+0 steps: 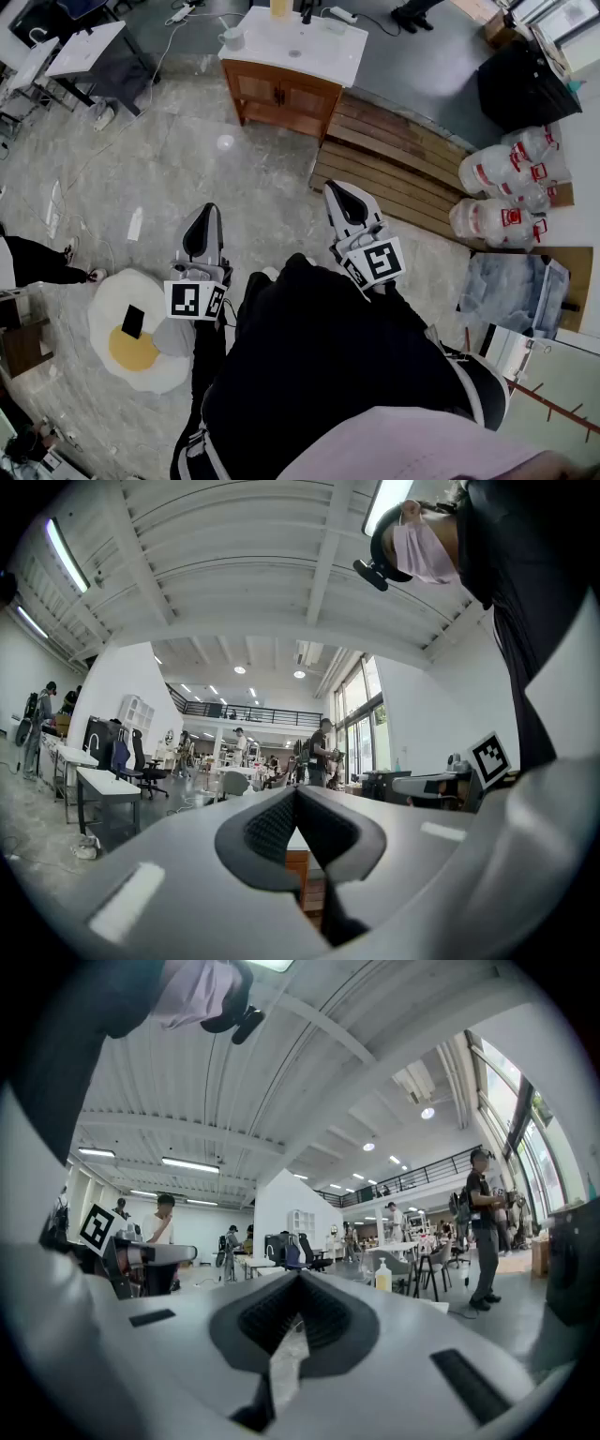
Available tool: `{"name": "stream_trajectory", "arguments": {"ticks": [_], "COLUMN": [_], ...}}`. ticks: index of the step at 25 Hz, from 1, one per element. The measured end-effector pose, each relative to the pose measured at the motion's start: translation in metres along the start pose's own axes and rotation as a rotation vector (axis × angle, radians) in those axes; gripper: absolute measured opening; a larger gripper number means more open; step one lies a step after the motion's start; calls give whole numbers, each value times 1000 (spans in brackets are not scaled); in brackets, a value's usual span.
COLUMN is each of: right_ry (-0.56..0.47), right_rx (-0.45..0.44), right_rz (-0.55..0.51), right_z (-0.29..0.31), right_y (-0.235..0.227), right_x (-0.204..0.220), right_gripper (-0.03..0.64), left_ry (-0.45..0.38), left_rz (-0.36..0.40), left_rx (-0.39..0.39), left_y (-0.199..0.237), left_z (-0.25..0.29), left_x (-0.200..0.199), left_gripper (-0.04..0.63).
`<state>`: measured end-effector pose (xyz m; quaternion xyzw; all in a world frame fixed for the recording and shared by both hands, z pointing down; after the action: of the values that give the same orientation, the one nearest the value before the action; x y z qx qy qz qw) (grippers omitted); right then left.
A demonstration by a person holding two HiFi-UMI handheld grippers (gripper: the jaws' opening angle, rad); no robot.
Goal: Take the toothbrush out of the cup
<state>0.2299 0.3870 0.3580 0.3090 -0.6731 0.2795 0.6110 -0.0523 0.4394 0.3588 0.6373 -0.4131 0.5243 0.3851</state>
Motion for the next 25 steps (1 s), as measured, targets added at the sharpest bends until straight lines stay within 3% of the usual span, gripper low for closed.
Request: {"name": "stream_trajectory", "arguments": {"ticks": [25], "right_ry": [-15], "right_rx": [-14], "right_rz": [17], "right_z": [-4], "right_y": [-13], "right_x": [2], "right_gripper": [-2], "left_ry": [0], "left_rz": [0], "left_rx": [-17], "left_y": [-4], "left_z": [7], "left_x": [5], "left_gripper": [9]}}
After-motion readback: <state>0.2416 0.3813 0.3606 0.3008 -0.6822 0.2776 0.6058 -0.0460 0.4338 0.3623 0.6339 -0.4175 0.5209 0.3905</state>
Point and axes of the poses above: the fingertips, and each gripper's own axes: z forward along the fingers, y to its left, x out of its underside, the point moved 8 cm from there along -z, backward along the fingers, and after that the axes turned 5 degrees about -y, right-handed, at the moved point
